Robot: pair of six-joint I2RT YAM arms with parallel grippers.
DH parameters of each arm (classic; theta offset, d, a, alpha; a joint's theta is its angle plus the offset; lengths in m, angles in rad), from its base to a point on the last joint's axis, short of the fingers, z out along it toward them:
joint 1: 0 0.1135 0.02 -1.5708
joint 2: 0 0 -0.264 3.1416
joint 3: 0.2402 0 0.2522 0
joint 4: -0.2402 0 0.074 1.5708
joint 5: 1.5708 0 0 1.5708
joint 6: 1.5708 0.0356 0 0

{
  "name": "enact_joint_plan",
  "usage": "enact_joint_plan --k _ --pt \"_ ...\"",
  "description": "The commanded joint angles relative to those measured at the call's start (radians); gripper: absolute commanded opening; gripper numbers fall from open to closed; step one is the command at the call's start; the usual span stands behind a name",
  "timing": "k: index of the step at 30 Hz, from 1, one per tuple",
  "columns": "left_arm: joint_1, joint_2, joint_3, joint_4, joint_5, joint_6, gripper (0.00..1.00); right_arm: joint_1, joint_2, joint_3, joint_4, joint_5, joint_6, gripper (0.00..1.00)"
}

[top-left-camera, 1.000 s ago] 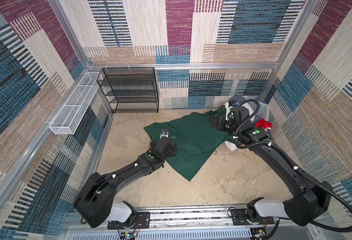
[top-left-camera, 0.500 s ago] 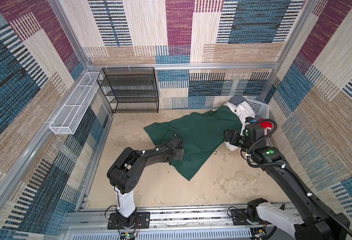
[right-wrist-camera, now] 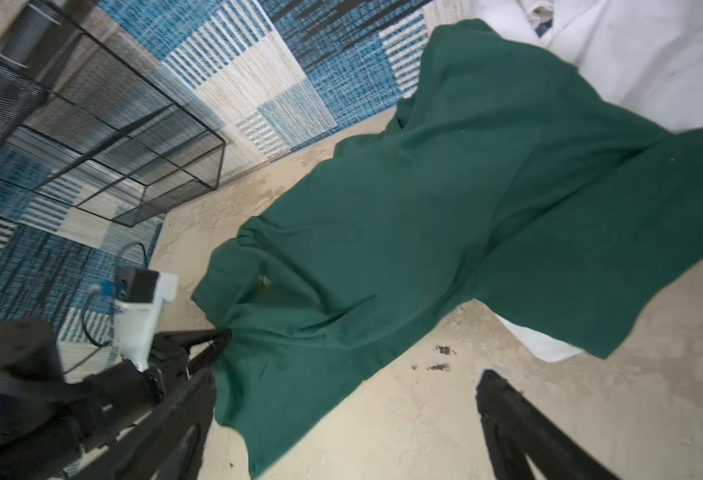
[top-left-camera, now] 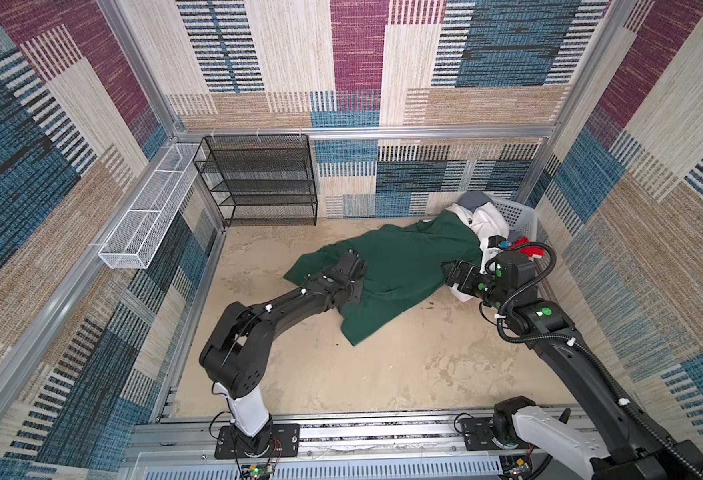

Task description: Fold and stack the t-shirts

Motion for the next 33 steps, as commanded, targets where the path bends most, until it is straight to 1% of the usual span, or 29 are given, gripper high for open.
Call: enact_joint_plan --k 1,3,4,7,10,12,16,19,21,23,25,28,29,33 --pt "0.003 -0.113 0.103 -0.035 0.004 0.057 0.00 0.001 -0.003 0.012 0.058 -0.008 0.014 0.98" --pt "0.003 -0.207 0.117 0.003 -0.020 0.073 0.00 0.001 0.005 0.030 0.034 0.027 0.007 0.98" --pt "0.003 -0.267 0.105 0.040 -0.054 0.085 0.00 0.001 0.004 0.037 0.023 0.039 0.001 0.98" --pt "0.006 -0.431 0.058 0.141 -0.219 0.135 0.00 0.001 -0.008 0.041 0.008 0.088 -0.010 0.98" --pt "0.010 -0.553 0.032 0.187 -0.323 0.201 0.00 0.001 -0.015 0.039 0.000 0.133 -0.013 0.98" --pt "0.010 -0.610 0.014 0.202 -0.387 0.239 0.00 0.001 -0.002 0.037 0.003 0.154 -0.022 0.98" --pt "0.010 -0.702 -0.062 0.305 -0.516 0.331 0.00 0.000 0.069 0.049 0.018 0.168 -0.033 0.98" --pt "0.010 -0.735 -0.096 0.361 -0.565 0.393 0.00 -0.012 0.158 0.084 0.048 0.165 -0.048 0.98" --pt "0.010 -0.734 -0.105 0.379 -0.582 0.420 0.00 -0.022 0.231 0.132 0.066 0.162 -0.058 0.98" --pt "0.010 -0.730 -0.122 0.378 -0.562 0.411 0.00 -0.039 0.315 0.190 0.085 0.178 -0.065 0.98" --pt "0.010 -0.721 -0.146 0.361 -0.531 0.368 0.00 -0.068 0.416 0.253 0.101 0.194 -0.075 0.98" --pt "0.010 -0.703 -0.195 0.349 -0.487 0.282 0.00 -0.108 0.596 0.374 0.088 0.260 -0.075 0.98" --pt "0.011 -0.697 -0.211 0.346 -0.468 0.261 0.00 -0.117 0.654 0.416 0.083 0.264 -0.076 0.98" --pt "0.010 -0.672 -0.251 0.311 -0.425 0.209 0.00 -0.120 0.844 0.579 0.055 0.309 -0.089 0.99"
